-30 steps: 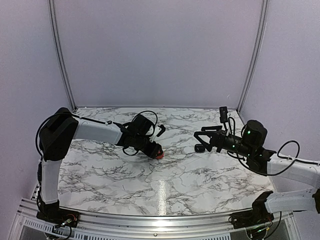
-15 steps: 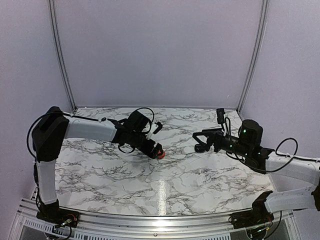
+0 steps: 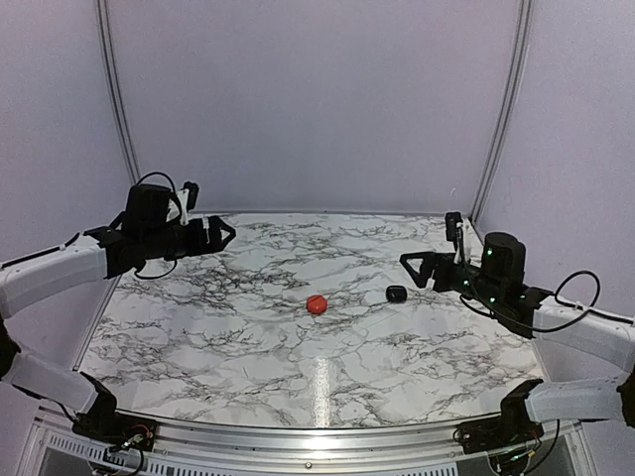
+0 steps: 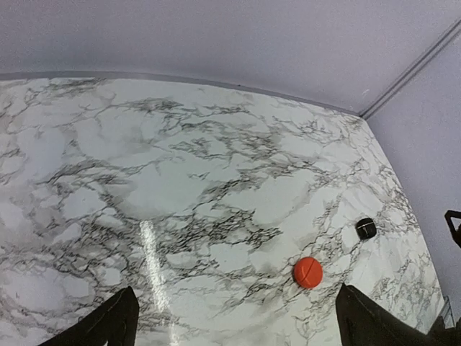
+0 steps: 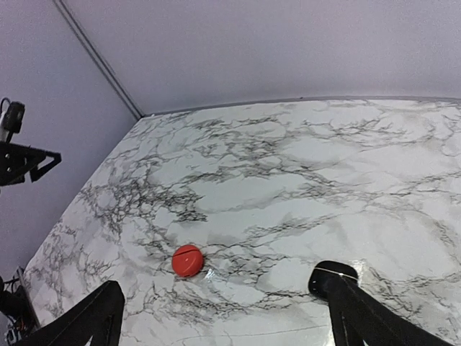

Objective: Insert the wireless bluetooth earbuds into the charging case
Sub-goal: Reset both arms

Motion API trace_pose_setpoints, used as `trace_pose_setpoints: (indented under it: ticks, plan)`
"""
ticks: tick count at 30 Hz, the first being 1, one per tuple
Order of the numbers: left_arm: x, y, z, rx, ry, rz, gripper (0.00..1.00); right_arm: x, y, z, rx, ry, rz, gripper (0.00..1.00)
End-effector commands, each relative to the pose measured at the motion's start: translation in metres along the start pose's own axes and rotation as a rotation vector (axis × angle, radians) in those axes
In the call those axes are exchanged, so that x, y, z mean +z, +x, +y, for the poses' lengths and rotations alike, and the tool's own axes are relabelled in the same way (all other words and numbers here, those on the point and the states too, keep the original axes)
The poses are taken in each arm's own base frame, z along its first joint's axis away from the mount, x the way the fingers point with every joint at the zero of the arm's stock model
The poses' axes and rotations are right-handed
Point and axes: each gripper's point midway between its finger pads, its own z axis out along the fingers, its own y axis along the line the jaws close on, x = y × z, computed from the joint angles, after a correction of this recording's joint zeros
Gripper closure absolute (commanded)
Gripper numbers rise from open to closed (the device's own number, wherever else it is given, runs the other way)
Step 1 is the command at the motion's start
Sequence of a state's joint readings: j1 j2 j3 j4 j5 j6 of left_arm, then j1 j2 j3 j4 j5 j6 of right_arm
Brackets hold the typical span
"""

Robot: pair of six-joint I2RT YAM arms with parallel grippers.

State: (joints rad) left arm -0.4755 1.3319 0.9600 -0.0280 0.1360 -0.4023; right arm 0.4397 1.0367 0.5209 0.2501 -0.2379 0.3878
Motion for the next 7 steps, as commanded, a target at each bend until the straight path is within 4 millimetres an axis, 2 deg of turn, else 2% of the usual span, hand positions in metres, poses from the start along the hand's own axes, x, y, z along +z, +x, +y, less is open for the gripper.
trace_pose_setpoints:
  ticks: [1,4,7]
  plan:
    - [-0.026,0.017,0.042,-0.134,-0.109,-0.039,0.01,-0.012,-0.006,-0.035,0.016,0.117,-0.042,0.01]
    - [-0.036,0.03,0.058,-0.146,-0.155,-0.052,0.01,-0.016,0.001,-0.051,0.036,0.144,-0.055,0.01]
    - [-0.035,0.045,0.067,-0.161,-0.177,-0.036,0.01,-0.017,0.004,-0.061,0.045,0.161,-0.068,0.01]
